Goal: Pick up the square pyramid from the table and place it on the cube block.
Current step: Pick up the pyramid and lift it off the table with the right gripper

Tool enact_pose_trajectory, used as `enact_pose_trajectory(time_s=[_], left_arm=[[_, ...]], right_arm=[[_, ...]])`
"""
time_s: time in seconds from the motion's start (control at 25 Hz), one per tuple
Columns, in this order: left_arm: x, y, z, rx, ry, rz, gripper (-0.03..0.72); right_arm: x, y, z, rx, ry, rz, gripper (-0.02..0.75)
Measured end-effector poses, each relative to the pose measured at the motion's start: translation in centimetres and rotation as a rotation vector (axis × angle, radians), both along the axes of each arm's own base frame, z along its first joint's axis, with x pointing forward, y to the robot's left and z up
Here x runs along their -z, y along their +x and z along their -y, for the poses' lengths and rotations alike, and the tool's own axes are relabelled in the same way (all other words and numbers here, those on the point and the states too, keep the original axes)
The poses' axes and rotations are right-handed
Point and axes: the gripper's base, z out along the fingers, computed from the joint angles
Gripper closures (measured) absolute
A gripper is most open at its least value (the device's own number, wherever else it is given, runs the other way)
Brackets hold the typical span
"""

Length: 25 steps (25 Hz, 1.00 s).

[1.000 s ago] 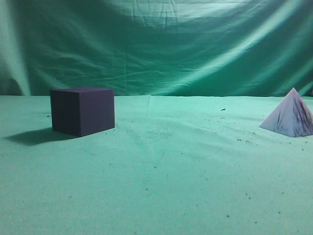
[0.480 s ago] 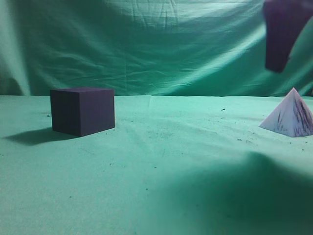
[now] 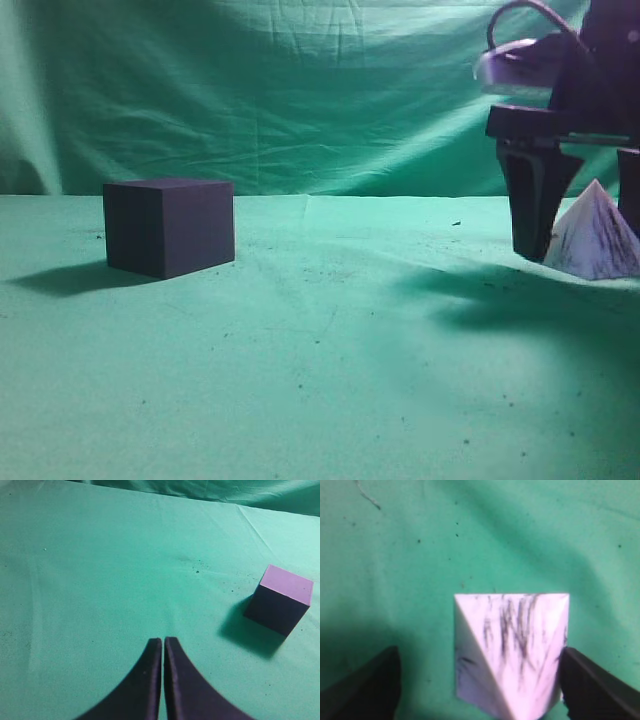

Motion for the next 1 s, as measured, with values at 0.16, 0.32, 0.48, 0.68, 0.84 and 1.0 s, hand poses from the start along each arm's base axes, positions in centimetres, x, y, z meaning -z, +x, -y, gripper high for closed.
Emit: enact_pose_trajectory(time_s=[0.16,0.32,0.48,0.68,0.84,1.0], left_arm=[[0.0,0.0,0.0,0.000,0.000,0.000,0.688],[0.0,0.0,0.0,0.000,0.000,0.000,0.688],[0.0,0.0,0.0,0.000,0.002,0.000,0.688],[0.0,0.0,0.0,0.000,0.002,0.000,0.688],[0.0,0.0,0.0,0.000,0.002,0.000,0.688],[0.0,0.0,0.0,0.000,0.002,0.000,0.688]], right_arm=[[0.8,0.4,0.3,0.000,-0.018,-0.015,0.203],[0.9,0.5,0.6,-0.011,-0.038,-0.010,0.293],[0.8,0.6,0.7,-0.007,-0.041,-0.016,0.339],[0.0,1.2,0.6,-0.009,-0.049,-0.040,0.339],[-4.1,2.6,-0.2,-0.023,-0.029,0.017,0.339],[-9.9,2.9,-3.3,-0.105,-0.004,0.079,0.339]])
